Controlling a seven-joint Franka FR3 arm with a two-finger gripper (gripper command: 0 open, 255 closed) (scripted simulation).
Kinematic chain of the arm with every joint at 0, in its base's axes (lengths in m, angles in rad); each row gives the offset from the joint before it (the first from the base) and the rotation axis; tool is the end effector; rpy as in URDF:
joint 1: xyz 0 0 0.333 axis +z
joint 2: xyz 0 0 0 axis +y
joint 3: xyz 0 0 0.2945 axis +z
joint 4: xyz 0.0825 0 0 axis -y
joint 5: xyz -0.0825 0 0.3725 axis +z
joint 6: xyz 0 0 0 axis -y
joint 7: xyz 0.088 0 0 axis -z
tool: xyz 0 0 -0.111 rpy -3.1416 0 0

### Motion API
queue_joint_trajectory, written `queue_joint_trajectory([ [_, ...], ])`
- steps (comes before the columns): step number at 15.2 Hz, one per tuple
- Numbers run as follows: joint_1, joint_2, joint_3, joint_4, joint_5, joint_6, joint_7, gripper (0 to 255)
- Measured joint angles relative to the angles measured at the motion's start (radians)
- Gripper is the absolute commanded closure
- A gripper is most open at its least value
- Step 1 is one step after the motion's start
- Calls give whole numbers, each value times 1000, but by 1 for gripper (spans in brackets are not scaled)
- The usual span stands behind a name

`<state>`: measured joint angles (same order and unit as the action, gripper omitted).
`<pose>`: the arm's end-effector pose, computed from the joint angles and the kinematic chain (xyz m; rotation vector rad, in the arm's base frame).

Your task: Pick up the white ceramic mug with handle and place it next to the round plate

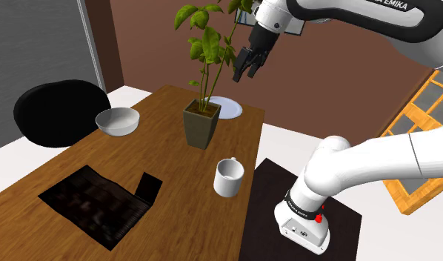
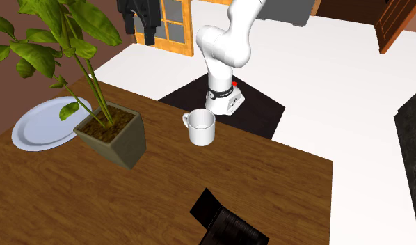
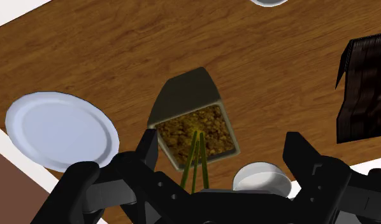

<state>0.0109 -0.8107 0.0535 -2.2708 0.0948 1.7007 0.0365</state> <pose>0.3152 0.0360 0.6316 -3.0536 -0.0229 -0.3637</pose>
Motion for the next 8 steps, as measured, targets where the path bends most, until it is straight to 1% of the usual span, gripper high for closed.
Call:
queue_joint_trajectory([
  [2,3,-7,6,-15,2,6,2,0],
  [5,20,-50,36,-102,15,39,14,0],
  [8,42,-71,79,-187,35,91,33,0],
])
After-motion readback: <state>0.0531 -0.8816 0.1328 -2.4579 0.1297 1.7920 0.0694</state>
